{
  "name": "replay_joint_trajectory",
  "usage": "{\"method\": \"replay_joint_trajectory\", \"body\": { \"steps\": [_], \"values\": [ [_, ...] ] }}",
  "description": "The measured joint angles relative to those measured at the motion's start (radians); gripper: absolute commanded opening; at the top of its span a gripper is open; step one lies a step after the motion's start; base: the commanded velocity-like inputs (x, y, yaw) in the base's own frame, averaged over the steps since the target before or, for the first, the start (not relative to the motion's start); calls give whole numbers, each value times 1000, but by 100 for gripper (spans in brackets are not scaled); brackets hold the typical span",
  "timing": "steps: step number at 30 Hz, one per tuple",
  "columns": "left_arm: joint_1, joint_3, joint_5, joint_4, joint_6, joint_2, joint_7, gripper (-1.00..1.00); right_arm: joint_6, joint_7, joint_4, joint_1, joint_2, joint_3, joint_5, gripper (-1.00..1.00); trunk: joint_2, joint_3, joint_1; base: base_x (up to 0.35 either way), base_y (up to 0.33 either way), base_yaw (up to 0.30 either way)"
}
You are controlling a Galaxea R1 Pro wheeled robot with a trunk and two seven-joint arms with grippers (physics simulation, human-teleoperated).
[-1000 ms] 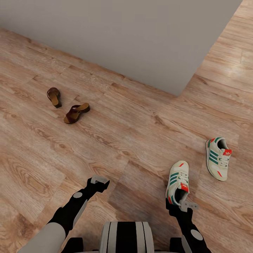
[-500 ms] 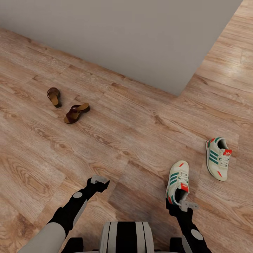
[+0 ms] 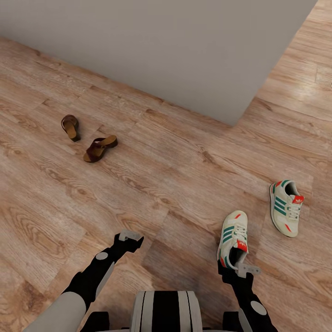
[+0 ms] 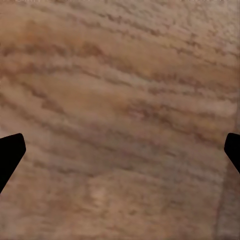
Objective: Pick up the two gym shoes and the two sandals from the corridor floor and place them onto the hallstand (shoe rack) in the corridor, making sure they are on the rack and not on the floor. Arrange them so the two gym shoes are next to each other and the two sandals are next to each other.
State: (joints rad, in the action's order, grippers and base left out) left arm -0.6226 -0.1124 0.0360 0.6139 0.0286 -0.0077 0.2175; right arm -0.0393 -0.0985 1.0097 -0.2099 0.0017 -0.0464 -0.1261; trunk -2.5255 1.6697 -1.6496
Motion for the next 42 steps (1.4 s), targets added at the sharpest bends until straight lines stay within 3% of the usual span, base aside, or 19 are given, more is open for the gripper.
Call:
{"method": "replay_joint_trajectory", "body": {
  "steps": [12, 42],
  "values": [
    [0, 0, 0, 0, 0, 0, 0, 100, 0, 0, 3, 0, 0, 0, 0, 100, 0, 0, 0, 0, 0, -139],
    [0, 2, 0, 0, 4, -1, 0, 100, 0, 0, 5, 0, 0, 0, 0, 100, 0, 0, 0, 28, 8, -5]
  ]
}}
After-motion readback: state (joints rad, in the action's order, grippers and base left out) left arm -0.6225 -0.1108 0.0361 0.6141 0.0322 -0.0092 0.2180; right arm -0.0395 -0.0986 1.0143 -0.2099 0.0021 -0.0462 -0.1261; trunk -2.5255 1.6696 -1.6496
